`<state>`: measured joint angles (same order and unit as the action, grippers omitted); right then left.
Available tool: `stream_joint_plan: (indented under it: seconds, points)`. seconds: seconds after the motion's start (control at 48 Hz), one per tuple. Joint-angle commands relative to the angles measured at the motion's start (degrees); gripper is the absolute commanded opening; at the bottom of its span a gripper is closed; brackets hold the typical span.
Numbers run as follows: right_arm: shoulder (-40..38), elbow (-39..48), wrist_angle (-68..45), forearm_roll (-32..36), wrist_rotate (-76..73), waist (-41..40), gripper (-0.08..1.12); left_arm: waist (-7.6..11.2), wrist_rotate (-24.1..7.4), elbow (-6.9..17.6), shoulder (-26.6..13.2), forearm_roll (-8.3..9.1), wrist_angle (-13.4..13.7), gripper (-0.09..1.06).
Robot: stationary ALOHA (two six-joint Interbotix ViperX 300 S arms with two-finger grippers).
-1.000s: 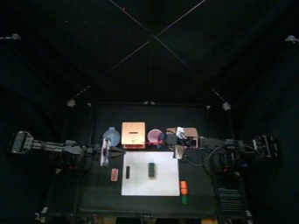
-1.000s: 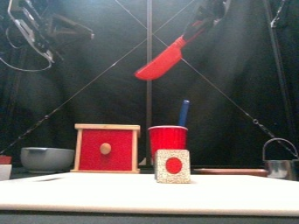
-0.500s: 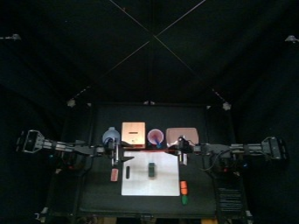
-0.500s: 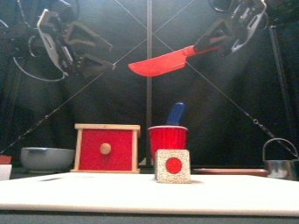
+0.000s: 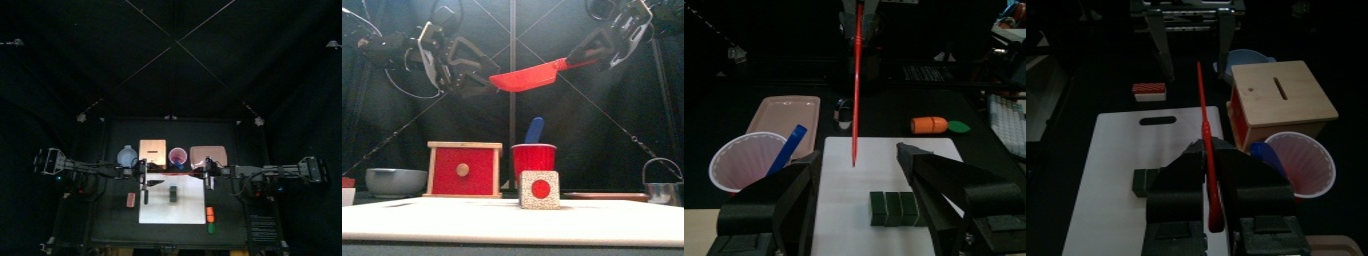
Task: Cut the sushi into 4 pieces with the knife
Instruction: Grasp knife edge with left hand
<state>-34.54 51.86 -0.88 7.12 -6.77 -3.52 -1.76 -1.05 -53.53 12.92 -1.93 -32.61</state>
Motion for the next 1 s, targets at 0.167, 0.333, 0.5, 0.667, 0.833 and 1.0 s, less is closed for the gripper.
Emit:
stream_joint_plan:
  seconds: [0.167,0.333,0.5,0.667,0.833,1.0]
  points:
    - [0.7,-0.7,-2.4,-0.1,0.1,-0.2,0.13,-0.35,-0.1,1.7,-0.9,0.09,-2.5,0.92]
    - [1.5,-0.9,-2.4,0.0,0.1,-0.2,0.13,-0.35,-0.1,1.4,-0.9,0.26,-4.1,0.87]
    - [1.6,-1.1,-2.5,-0.1,0.1,-0.3,0.13,-0.35,0.0,1.3,-1.1,0.35,-4.1,0.81]
    - [1.6,-1.3,-2.5,0.0,0.1,-0.2,0.13,-0.26,0.0,1.6,-2.1,0.35,-4.1,0.79]
    - [1.6,-1.5,-2.5,-0.1,0.1,-0.2,0.13,-0.35,-0.1,2.3,-3.3,0.35,-4.1,0.79]
    - [1.7,-1.4,-2.5,-0.1,0.1,-0.2,0.12,-0.44,-0.1,2.4,-3.4,0.44,-4.2,0.78]
